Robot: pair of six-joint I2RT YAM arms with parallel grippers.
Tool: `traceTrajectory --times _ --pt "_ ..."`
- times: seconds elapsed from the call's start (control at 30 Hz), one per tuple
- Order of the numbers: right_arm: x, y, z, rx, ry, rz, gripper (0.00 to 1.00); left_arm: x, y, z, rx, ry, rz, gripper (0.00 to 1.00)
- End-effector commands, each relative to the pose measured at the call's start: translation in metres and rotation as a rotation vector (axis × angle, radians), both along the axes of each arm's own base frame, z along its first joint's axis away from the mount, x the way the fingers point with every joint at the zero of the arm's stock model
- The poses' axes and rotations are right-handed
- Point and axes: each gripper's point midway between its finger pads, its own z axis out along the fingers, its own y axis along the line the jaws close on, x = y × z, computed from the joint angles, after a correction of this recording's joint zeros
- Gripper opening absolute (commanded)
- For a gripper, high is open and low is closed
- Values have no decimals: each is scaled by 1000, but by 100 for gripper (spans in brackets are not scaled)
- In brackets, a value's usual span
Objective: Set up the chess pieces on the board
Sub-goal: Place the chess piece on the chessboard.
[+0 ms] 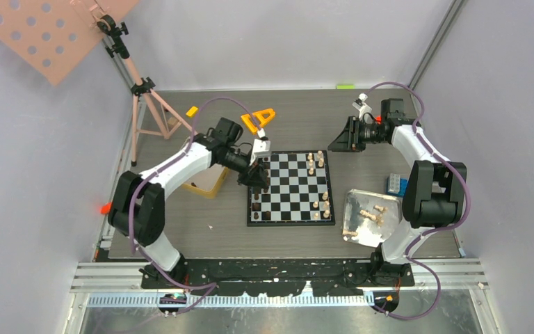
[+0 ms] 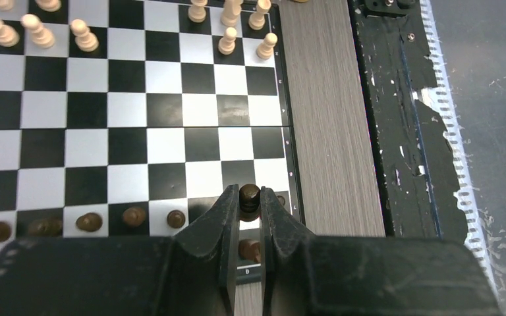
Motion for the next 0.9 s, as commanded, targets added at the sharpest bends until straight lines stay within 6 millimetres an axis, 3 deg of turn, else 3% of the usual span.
traceTrajectory --times 0.0,0.4,0.87 --pt "8 -2 20 -19 -89 14 34 -3 -17 -12 -51 -20 -53 5" --pt "7 -2 19 -12 -83 18 34 -2 -23 -59 -48 -16 -10 6" --pt "8 -2 16 -12 -76 19 34 5 -18 -90 -7 -74 17 9"
